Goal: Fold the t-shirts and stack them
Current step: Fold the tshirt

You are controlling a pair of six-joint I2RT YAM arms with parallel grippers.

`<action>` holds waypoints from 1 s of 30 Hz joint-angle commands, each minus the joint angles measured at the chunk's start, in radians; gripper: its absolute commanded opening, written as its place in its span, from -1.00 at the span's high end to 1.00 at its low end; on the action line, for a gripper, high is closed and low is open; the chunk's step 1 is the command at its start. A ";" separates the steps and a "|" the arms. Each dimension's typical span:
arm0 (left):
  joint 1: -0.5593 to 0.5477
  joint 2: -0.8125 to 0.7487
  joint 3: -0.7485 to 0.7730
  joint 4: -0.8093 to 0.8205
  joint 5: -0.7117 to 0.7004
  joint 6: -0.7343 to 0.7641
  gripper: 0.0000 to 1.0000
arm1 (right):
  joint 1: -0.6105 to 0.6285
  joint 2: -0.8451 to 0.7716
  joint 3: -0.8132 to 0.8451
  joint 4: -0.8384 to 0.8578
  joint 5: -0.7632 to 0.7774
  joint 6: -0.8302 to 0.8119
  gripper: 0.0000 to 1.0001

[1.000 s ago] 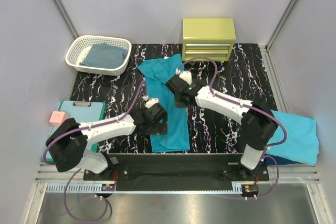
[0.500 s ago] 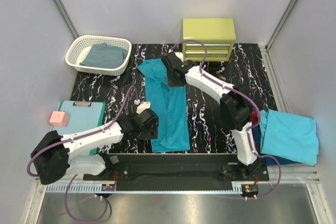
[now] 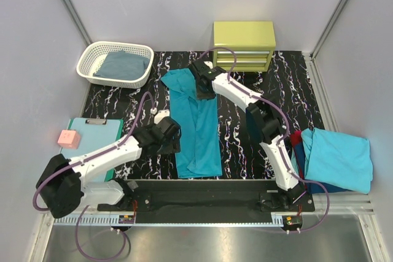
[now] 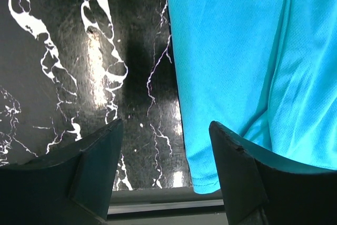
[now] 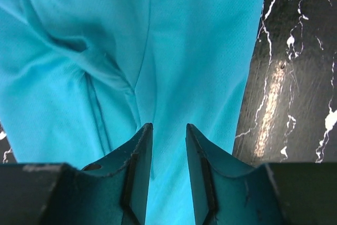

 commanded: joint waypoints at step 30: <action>0.006 -0.096 -0.052 0.012 0.044 0.030 -0.48 | 0.050 0.182 0.226 -0.084 0.003 -0.012 0.21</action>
